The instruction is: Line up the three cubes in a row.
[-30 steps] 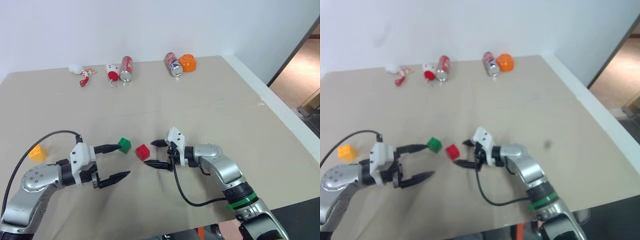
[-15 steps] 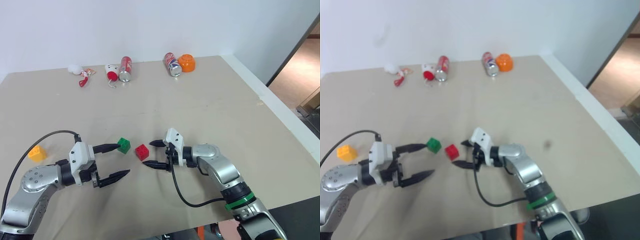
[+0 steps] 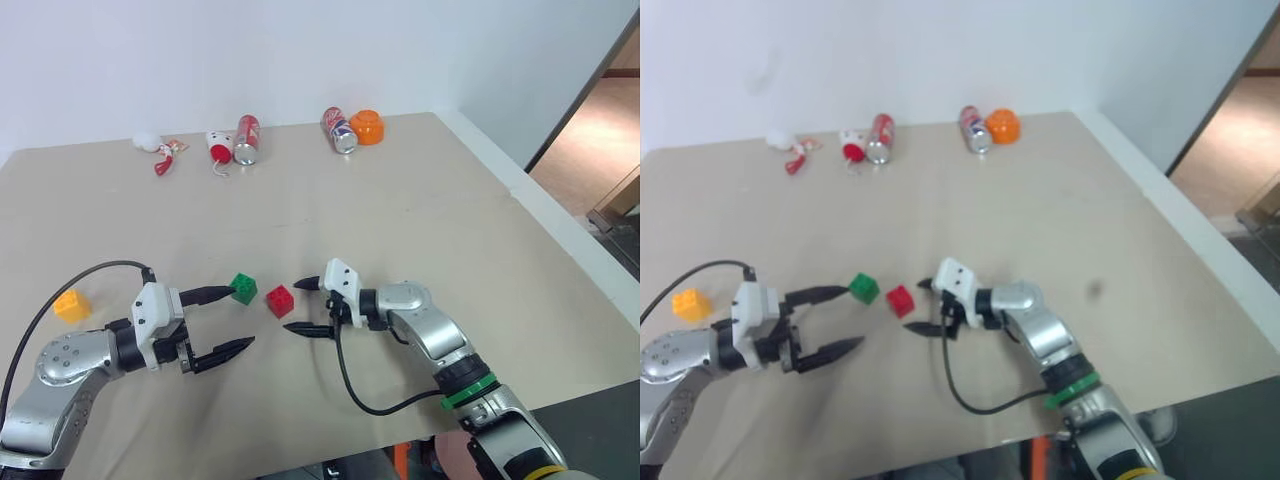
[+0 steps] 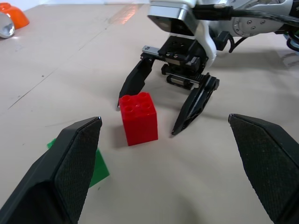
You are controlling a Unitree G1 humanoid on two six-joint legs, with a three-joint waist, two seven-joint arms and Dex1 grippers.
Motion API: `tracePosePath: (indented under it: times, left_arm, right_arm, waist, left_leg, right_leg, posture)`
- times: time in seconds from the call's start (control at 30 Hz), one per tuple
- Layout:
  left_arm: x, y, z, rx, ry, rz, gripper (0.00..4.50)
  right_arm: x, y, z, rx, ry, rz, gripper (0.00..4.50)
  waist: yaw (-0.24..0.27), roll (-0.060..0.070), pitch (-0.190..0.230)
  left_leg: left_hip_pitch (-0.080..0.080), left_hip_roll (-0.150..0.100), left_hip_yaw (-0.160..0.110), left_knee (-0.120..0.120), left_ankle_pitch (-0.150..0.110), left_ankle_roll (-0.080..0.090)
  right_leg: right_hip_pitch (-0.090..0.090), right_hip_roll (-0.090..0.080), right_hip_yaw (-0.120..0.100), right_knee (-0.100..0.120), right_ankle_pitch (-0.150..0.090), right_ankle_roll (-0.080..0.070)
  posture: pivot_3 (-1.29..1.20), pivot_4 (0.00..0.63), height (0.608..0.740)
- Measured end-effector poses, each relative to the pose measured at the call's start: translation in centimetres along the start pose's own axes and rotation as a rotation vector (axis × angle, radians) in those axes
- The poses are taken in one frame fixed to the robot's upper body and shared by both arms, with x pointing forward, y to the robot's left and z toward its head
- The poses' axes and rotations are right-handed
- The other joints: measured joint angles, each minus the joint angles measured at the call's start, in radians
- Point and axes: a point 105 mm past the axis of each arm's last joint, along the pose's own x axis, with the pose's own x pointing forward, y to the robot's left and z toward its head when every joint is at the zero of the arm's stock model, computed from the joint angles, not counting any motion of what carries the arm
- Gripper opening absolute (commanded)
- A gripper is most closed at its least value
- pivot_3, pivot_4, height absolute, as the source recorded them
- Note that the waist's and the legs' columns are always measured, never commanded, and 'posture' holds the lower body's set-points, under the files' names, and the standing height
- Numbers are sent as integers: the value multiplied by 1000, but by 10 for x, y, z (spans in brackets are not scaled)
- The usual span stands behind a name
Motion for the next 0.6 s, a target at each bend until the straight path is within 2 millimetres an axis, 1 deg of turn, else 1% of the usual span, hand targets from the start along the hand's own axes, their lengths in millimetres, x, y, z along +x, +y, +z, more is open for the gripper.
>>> tracePosePath:
  times: [0.13,0.27,0.33,0.4,0.6]
  left_arm:
    - [-1,2,-2,-8,3,6,4500]
    - [-2,3,-3,-14,4,8,4500]
    - [-2,3,-4,-15,3,9,4500]
    - [-2,3,-4,-15,1,10,4500]
    - [-2,3,-5,-17,-1,8,4500]
  right_arm:
    - [3,-10,2,-4,-3,0,4473]
    - [-8,-33,7,9,-9,-59,4473]
    - [-13,-40,11,3,-13,-70,4473]
    - [-15,-42,13,4,-21,-71,4473]
    - [-15,-35,8,7,-16,-17,4473]
  waist:
    - [-8,0,0]
    - [-9,0,0]
    - [-9,0,0]
    - [-9,0,0]
    - [-9,1,0]
  left_leg:
    - [0,0,0,0,0,0]
    - [-1,0,0,0,0,0]
    - [-1,0,0,-1,0,0]
    - [-1,0,0,-2,0,0]
    - [-1,1,0,-4,0,1]
  right_leg:
    - [0,1,0,0,1,-1]
    - [-1,1,2,0,1,-1]
    - [-1,1,2,0,1,-2]
    - [-1,1,2,0,1,0]
    - [-2,2,1,0,0,0]
  posture:
    - [0,150,740]
    - [0,150,740]
    - [0,150,740]
    - [0,150,740]
    - [0,150,740]
